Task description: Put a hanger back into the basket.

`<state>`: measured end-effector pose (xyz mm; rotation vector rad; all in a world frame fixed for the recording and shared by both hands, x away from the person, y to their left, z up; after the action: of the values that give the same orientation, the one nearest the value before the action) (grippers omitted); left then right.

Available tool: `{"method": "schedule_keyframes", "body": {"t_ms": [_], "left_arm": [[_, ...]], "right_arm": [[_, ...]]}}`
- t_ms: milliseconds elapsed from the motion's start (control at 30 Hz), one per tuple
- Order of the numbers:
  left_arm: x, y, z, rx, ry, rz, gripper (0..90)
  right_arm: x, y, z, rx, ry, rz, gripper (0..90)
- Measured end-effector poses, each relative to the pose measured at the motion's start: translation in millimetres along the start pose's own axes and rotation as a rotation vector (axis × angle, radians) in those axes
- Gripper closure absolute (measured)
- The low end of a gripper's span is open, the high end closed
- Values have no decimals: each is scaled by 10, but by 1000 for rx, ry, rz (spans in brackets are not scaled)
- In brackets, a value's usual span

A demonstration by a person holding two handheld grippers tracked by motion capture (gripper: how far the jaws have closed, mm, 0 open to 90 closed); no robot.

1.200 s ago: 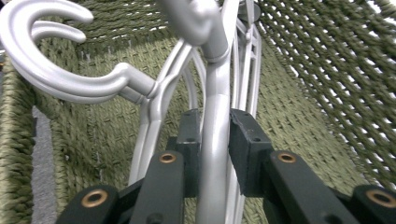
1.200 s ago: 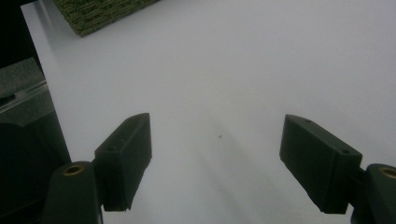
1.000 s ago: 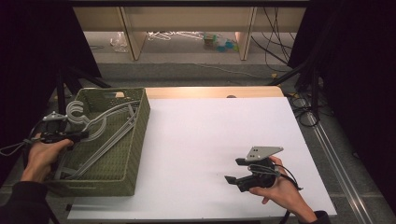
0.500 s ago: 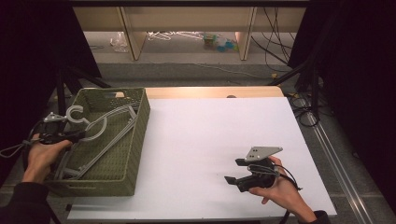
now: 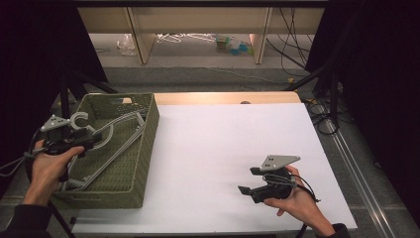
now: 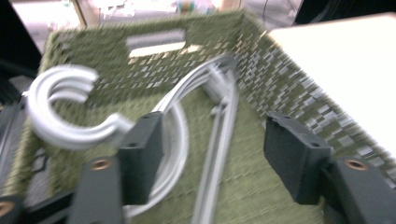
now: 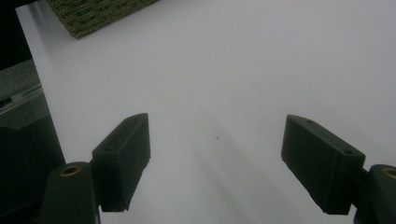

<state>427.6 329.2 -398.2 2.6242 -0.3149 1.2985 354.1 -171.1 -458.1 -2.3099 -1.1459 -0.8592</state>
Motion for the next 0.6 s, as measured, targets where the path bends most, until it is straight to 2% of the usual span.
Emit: {"method": "schedule_keyframes", "body": {"t_ms": [200,267,333,367,433,467,500,600], "left_arm": [[68,377,-131,-56,87,16,252],[71,522,-159,-103,116,-5,222],[50,695,-155,-174,135,-27,184],[34,777,-158,-197,136,-21,154],[15,921,-159,-224,153,11,159],[15,921,-159,-224,153,11,158],[-15,1100,-157,-254,155,59,158],[-36,1288,-166,-273,158,110,158]], "right_arm": [[8,9,8,-9,13,4,223],[12,9,5,-10,19,14,218],[17,13,6,-9,23,16,212],[19,14,5,-10,26,16,210],[26,19,5,-15,34,18,202],[29,21,6,-16,37,15,197],[31,24,6,-19,42,9,190],[33,31,10,-18,48,15,189]]}}
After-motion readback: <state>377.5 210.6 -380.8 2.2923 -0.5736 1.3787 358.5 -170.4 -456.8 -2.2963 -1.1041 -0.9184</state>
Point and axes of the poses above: each handheld gripper's, and its own axes: z roughly forward along the jaws, x roughly out of its top, y roughly to its right, the point moved 6 cm from there along z, roughly forward along the jaws, and after that the axes turned 6 degrees about -y, right-handed, at the moved point
